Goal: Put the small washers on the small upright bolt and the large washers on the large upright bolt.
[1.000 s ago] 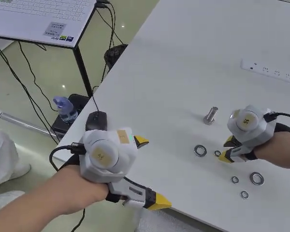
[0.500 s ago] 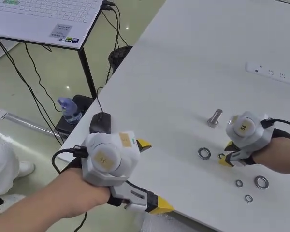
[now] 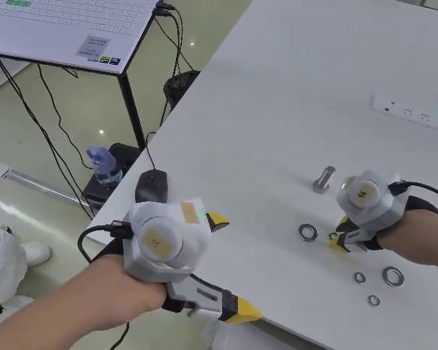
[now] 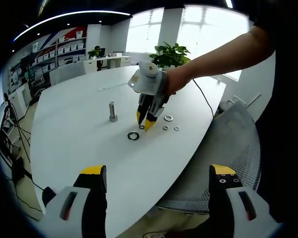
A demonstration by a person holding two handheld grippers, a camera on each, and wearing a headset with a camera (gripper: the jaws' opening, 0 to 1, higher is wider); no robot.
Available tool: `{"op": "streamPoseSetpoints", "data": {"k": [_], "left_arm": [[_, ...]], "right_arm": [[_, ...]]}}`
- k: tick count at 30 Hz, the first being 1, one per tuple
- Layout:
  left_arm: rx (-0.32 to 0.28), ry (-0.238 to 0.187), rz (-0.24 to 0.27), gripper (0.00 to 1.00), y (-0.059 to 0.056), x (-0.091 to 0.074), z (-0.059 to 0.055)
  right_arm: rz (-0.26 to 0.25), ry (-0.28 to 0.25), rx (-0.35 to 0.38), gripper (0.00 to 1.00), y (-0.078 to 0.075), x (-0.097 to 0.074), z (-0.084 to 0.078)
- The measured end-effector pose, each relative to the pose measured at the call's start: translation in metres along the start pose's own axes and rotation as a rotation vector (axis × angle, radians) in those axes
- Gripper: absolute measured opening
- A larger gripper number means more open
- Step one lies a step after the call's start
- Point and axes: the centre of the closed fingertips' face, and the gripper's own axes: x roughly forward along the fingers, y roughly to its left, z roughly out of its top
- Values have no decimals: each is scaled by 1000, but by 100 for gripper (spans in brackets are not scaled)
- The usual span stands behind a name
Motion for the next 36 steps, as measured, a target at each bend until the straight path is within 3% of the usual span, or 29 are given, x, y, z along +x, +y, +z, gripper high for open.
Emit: {"op": "streamPoseSetpoints", "data": {"k": [2,11,21,31,36], "left_arm": [[0,1,5,84,1,-1,-1],[-8,-1,24,83,4,-10,-6],[-3,-7,26,82,-2,-10,-2],[-2,-2,22,82,-2,-3,2],[-8,-29,42,86,5,1,13]], "right_arm": [[-7,2,-1,16,-2,-1,0],[-18,50,-15,14,1,0,0],[-30,34,34,13,1,-1,-1],[-35,16,84,13,-4,-21,-14],[-37,8,113,13,-8,-32,-23]]}}
